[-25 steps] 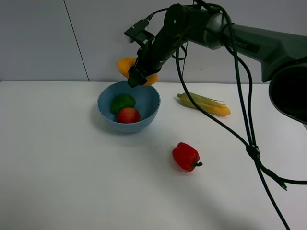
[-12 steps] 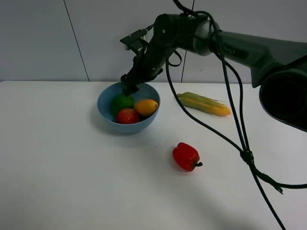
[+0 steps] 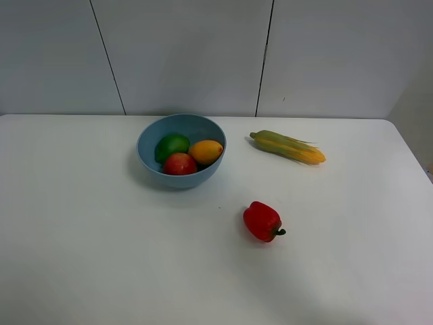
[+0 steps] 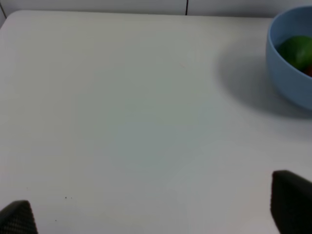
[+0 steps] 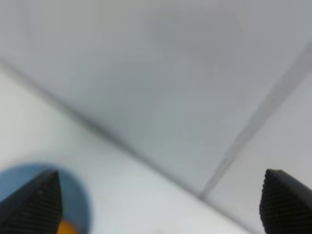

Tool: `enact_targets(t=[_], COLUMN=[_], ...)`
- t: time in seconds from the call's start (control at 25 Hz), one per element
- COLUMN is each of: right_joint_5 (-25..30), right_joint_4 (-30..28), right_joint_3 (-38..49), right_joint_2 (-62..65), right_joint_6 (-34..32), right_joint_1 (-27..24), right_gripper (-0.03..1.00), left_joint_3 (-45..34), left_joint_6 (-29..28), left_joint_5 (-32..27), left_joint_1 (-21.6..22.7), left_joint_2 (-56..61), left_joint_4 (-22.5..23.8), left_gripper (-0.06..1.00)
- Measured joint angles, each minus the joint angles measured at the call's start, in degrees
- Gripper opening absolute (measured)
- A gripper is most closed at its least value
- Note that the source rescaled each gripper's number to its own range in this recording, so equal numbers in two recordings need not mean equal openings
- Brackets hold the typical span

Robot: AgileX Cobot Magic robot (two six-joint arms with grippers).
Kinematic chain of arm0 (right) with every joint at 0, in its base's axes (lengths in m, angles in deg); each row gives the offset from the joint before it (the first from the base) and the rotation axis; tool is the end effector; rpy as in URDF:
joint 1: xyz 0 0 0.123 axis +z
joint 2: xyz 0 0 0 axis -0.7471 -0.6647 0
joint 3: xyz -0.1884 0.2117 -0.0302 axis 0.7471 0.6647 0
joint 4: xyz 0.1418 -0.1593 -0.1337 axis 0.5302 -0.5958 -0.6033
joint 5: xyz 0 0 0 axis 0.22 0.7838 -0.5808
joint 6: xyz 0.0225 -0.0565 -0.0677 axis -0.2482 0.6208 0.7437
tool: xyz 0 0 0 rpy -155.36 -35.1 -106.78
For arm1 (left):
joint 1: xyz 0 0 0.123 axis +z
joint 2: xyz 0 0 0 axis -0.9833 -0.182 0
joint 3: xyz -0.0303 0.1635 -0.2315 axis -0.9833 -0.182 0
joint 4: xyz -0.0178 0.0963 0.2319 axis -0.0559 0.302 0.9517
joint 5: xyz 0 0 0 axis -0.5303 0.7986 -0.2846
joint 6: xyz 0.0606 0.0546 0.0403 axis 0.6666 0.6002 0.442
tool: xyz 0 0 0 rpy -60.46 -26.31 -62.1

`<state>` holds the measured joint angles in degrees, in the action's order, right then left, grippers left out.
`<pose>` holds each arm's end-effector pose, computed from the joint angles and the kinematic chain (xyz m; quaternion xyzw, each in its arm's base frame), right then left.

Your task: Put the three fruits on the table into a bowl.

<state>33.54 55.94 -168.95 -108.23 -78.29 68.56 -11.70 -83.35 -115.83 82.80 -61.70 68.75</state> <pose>0.3346 0.1354 0.4801 -0.2182 0.8266 0.1217 0.5043 -0.0065 0.0008 0.2802 -0.0575 0.8448 0.0019 0.5320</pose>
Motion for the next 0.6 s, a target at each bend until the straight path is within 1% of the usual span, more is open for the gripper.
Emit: enact_targets(t=[0.08, 0.2, 0.32, 0.44, 0.52, 0.6], right_joint_5=[-0.5, -3.2, -5.0, -5.0, -4.8, -4.2], right_joint_4=[-0.3, -0.3, -0.3, -2.3, -4.4, -5.2], right_joint_3=[2.6, 11.4, 25.2, 40.0, 49.2, 58.2], right_joint_2=[6.8, 17.9, 29.9, 43.5, 53.5, 62.5], right_joint_6=[-0.6, -0.7, -0.8, -1.5, -3.0, -5.5], right_joint_1=[-3.6, -10.4, -18.4, -26.2, -29.0, -29.9], right_gripper=[0.50, 0.50, 0.50, 0.50, 0.50, 0.50], left_joint_3=[0.0, 0.0, 0.0, 0.0, 0.0, 0.0], left_joint_6=[0.0, 0.0, 0.0, 0.0, 0.0, 0.0], left_joint_5=[0.0, 0.0, 0.0, 0.0, 0.0, 0.0], left_joint_1=[0.0, 0.0, 0.0, 0.0, 0.0, 0.0], left_joint_2=[0.0, 0.0, 0.0, 0.0, 0.0, 0.0], left_joint_4=[0.0, 0.0, 0.0, 0.0, 0.0, 0.0], left_gripper=[0.87, 0.87, 0.87, 0.87, 0.87, 0.87])
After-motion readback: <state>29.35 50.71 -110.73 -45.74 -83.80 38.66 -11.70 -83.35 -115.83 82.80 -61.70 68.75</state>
